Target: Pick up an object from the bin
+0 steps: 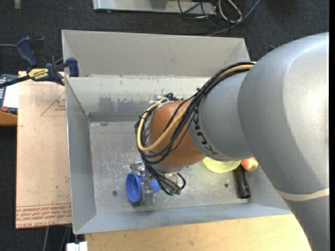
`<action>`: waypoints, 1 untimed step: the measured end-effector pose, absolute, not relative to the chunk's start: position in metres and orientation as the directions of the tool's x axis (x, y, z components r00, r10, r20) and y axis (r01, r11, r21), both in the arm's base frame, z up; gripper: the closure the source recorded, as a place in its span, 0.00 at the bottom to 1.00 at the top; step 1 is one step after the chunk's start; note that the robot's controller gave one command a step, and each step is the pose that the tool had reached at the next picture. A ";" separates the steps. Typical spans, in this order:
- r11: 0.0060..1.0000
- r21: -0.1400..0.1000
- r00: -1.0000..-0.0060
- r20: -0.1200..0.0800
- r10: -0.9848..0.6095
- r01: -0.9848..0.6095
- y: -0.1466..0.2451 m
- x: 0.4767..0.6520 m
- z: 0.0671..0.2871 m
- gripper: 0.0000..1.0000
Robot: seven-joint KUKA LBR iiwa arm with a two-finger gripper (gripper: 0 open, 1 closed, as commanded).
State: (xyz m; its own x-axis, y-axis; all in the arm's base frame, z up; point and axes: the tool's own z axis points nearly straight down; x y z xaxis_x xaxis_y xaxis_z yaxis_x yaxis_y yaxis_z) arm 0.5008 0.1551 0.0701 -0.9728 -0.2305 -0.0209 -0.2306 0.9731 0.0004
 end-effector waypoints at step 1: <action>0.973 0.001 -0.973 -0.021 -0.230 -0.230 0.155 0.501 0.070 1.00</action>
Offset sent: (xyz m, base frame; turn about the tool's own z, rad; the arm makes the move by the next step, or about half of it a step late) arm 0.0053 0.0024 0.1247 -0.0159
